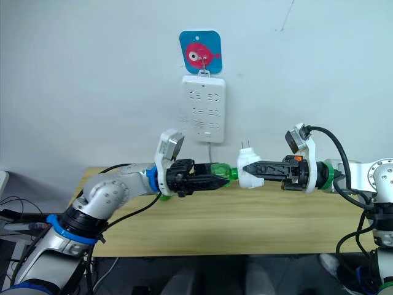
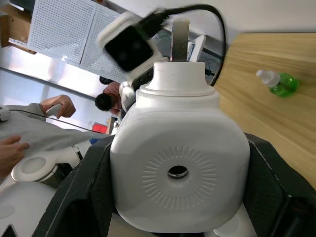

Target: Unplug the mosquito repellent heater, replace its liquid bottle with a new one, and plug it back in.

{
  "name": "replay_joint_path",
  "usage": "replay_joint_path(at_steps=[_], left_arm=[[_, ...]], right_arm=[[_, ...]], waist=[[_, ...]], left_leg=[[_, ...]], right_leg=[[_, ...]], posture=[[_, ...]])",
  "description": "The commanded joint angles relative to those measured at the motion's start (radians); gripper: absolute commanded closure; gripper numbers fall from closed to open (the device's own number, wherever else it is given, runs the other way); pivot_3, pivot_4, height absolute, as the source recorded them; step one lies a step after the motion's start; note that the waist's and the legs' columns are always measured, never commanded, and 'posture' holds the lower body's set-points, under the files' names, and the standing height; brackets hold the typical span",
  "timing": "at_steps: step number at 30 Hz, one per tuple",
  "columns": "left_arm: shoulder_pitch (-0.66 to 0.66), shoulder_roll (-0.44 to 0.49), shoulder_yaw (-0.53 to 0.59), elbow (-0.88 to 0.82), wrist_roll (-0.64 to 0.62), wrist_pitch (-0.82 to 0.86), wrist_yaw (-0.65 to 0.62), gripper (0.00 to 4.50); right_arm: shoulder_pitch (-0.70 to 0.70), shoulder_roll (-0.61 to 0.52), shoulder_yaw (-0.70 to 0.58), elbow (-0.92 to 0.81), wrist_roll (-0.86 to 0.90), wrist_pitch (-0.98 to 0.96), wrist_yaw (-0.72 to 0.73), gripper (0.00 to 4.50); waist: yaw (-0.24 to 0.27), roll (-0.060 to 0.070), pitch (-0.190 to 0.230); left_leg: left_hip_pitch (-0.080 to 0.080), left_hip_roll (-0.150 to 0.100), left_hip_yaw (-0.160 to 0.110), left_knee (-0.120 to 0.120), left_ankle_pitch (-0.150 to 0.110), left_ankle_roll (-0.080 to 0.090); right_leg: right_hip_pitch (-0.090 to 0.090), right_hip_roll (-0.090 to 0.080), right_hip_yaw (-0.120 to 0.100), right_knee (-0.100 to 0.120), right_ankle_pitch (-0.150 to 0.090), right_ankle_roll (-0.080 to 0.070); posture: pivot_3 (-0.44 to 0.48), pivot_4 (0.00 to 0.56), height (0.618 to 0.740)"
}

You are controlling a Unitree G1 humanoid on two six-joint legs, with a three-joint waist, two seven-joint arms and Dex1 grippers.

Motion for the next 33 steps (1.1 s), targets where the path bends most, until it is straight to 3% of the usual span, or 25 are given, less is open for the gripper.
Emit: replay_joint_path(at_steps=[1,10,14,18,20,27,33], left_arm=[[0.02,-0.017,0.099,0.025,-0.153,0.174,0.051,2.16],[0.113,0.01,0.211,0.017,-0.04,0.274,0.0,2.16],[0.14,0.029,0.244,0.026,0.035,0.263,-0.037,2.16],[0.148,-0.002,0.245,0.008,0.113,0.233,-0.047,2.16],[0.147,-0.028,0.249,0.002,0.124,0.24,-0.04,2.16],[0.168,-0.063,0.249,-0.035,0.179,0.242,-0.032,2.16],[0.184,-0.068,0.271,-0.054,0.184,0.26,-0.022,2.16]], right_arm=[[0.007,-0.013,-0.018,-0.029,0.01,-0.014,-0.011,1.5],[0.08,-0.104,-0.093,0.057,-0.078,-0.028,-0.004,1.5],[0.125,-0.165,-0.074,0.067,-0.361,-0.11,0.082,1.5],[0.14,-0.185,0.136,0.147,-0.862,-0.36,0.022,1.5],[0.143,-0.181,0.19,0.206,-1.004,-0.426,0.054,1.5],[0.103,-0.101,0.25,0.387,-1.281,-0.521,0.115,1.5],[0.069,-0.033,0.247,0.495,-1.393,-0.518,0.195,1.5]], waist=[[-0.002,0.0,0.001],[0.004,-0.001,0.002],[0.005,-0.001,0.002],[0.005,-0.001,0.002],[0.009,0.0,0.002],[0.002,0.0,0.003],[0.006,0.002,0.005]], left_leg=[[0.0,0.0,0.0,0.0,0.0,0.0],[0.0,0.0,0.003,0.0,0.002,-0.004],[0.0,0.0,0.004,0.0,0.002,-0.004],[0.001,0.0,0.006,0.0,0.002,-0.004],[0.001,-0.002,0.006,0.0,0.003,-0.005],[0.001,0.0,0.008,0.0,0.003,-0.005],[0.002,0.0,0.007,0.0,0.004,-0.006]], right_leg=[[0.0,0.0,0.0,0.0,0.0,0.0],[0.0,0.0,0.002,-0.001,0.0,0.0],[0.0,0.0,0.003,-0.001,0.0,0.0],[0.0,0.0,0.003,-0.001,0.0,0.0],[-0.001,-0.001,0.003,-0.001,0.0,0.0],[-0.001,-0.003,0.004,-0.001,0.0,0.0],[-0.001,-0.003,0.004,-0.001,0.0,0.0]], posture=[[0.036,0.181,0.74],[0.039,0.179,0.74],[0.04,0.18,0.74],[0.043,0.183,0.74],[0.045,0.186,0.74],[0.053,0.195,0.74],[0.064,0.201,0.74]])
